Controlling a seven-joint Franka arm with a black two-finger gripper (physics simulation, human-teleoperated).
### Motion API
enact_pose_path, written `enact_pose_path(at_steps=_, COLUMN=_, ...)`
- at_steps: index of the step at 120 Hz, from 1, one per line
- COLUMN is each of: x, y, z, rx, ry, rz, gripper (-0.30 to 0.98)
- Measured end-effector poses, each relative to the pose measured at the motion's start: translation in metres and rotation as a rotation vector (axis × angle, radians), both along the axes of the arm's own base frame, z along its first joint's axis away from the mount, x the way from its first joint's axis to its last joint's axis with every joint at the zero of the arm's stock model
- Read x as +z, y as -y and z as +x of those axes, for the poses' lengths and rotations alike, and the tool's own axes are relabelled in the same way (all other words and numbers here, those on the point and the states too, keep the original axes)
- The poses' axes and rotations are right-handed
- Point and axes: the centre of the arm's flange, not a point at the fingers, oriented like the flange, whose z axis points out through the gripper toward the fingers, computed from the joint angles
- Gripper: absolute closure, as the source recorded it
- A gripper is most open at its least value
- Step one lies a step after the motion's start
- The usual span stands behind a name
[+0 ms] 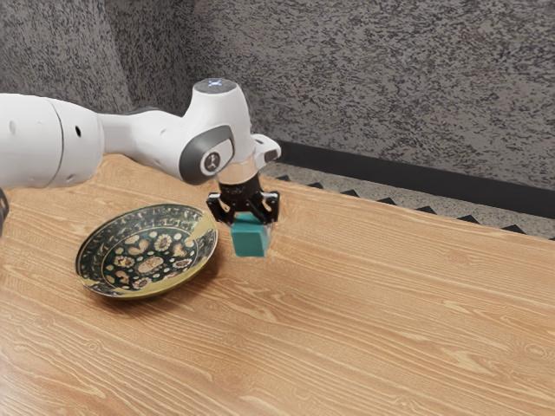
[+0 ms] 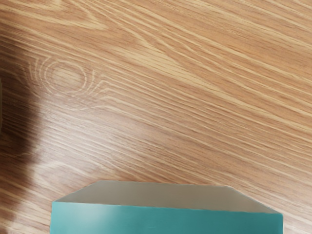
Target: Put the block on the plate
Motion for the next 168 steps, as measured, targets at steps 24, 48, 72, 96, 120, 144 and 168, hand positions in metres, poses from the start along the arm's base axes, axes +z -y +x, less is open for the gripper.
enact_pose_path(at_steps=24, x=-0.007, y=-0.122, z=-0.032, rx=0.183, ry=-0.040, rz=0.018, gripper=0.30)
enact_pose_path(at_steps=48, x=-0.042, y=-0.212, z=-0.040, rx=0.329, ry=-0.074, rz=0.029, gripper=0.30)
enact_pose_path(at_steps=72, x=-0.067, y=-0.245, z=-0.039, rx=0.383, ry=-0.055, rz=0.032, gripper=0.28)
enact_pose_path(at_steps=96, x=-0.049, y=-0.249, z=-0.038, rx=0.389, ry=0.003, rz=0.028, gripper=0.11)
enact_pose_path(at_steps=120, x=0.005, y=-0.210, z=-0.066, rx=0.308, ry=-0.002, rz=0.010, gripper=0.04)
enact_pose_path(at_steps=144, x=0.048, y=-0.140, z=-0.044, rx=0.043, ry=-0.041, rz=0.009, gripper=0.02)
enact_pose_path(at_steps=168, x=0.129, y=-0.117, z=-0.033, rx=-0.136, ry=-0.057, rz=-0.012, gripper=0.01)
